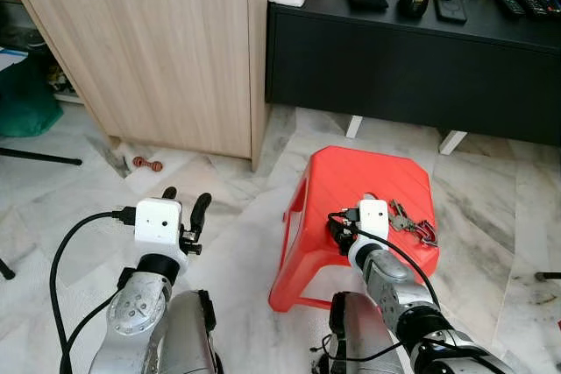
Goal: Hang keys on a hook
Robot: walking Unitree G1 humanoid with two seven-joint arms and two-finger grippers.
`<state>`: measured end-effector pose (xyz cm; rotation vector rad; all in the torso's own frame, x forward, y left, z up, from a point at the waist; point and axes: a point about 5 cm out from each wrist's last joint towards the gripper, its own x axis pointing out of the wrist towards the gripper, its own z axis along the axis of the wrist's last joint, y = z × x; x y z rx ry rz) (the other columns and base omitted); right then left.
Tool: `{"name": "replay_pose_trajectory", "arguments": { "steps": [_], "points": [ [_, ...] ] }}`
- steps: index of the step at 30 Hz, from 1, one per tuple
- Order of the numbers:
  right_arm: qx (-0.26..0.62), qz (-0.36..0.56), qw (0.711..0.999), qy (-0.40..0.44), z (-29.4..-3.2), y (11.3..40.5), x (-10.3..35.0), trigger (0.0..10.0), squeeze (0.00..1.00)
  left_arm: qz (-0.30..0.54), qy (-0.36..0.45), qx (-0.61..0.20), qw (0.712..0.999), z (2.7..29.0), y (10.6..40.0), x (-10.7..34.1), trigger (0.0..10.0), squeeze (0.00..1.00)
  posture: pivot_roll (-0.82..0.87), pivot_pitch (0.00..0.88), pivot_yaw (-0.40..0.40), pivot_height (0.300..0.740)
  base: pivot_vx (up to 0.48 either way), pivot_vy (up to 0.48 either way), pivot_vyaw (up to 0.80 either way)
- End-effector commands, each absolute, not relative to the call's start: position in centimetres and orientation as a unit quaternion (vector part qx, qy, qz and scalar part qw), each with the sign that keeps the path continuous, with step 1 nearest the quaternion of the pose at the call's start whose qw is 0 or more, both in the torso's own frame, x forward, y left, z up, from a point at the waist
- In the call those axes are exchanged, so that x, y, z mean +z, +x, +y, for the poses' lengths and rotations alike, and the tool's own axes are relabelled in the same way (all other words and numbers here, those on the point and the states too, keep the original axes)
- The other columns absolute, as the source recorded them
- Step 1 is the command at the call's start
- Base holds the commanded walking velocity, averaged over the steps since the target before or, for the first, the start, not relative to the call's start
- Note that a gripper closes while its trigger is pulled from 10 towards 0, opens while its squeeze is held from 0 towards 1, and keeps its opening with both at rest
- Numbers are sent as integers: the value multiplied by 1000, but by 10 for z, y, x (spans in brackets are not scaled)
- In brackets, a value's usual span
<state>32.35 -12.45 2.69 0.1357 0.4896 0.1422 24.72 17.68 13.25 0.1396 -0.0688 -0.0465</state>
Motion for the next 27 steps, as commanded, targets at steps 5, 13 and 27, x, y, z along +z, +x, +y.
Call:
{"name": "replay_pose_trajectory", "arguments": {
  "steps": [5, 13, 27],
  "points": [
    [68, 236, 966, 75, -125, 324, 26, 10000, 0, -29, 75, -29, 996, 174, 242, 133, 10000, 0, 70, 224, -97, 568, 0, 0, 0],
    [81, 201, 973, 75, -122, 332, 40, 10000, 0, -27, 74, -28, 997, 174, 240, 133, 10000, 0, 69, 230, -97, 568, 0, 0, 0],
    [92, 203, 972, 71, -118, 330, 37, 3804, 0, -27, 73, -28, 997, 174, 240, 133, 10000, 0, 67, 231, -98, 568, 0, 0, 0]
  ]
}}
